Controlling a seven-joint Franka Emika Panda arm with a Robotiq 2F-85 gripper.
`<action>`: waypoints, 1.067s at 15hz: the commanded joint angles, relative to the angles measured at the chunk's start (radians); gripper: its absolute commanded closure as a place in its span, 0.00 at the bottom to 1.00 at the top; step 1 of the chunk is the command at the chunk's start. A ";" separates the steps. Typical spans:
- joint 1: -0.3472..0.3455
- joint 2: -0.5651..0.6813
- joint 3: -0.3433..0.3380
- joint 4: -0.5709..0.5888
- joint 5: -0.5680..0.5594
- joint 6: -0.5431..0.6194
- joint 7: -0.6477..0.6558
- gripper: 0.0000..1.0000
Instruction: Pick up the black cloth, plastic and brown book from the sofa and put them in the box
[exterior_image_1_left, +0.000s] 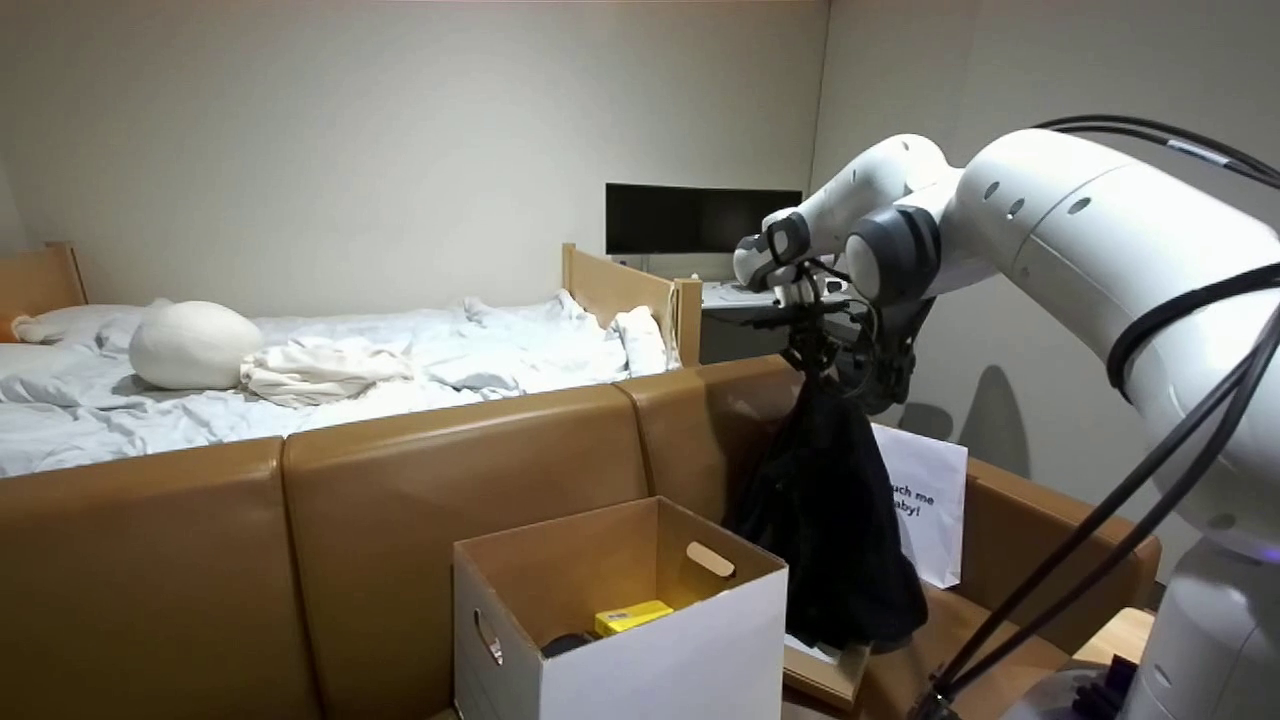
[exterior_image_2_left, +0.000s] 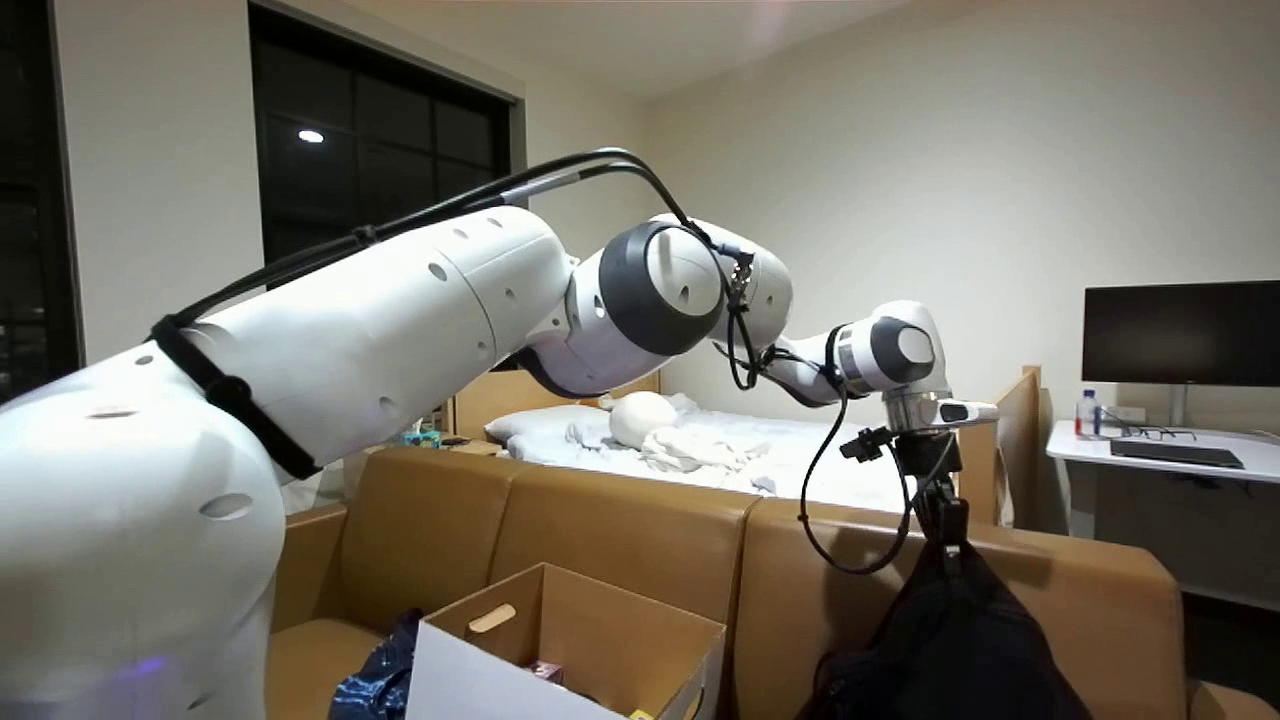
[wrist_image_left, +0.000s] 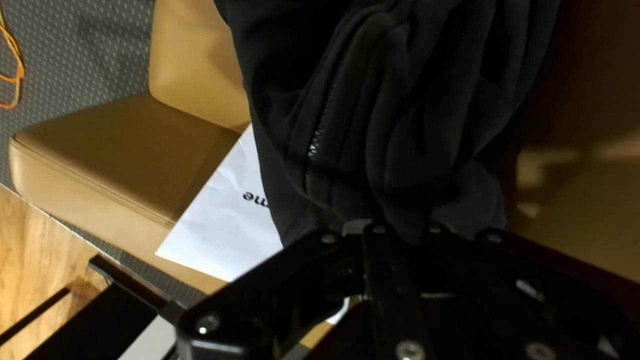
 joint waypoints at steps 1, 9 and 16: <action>0.078 -0.163 -0.057 -0.159 -0.058 0.166 0.009 0.96; 0.289 -0.424 -0.244 -0.401 -0.082 0.460 0.248 0.96; 0.682 -0.634 -0.548 -0.700 -0.384 0.728 0.608 0.96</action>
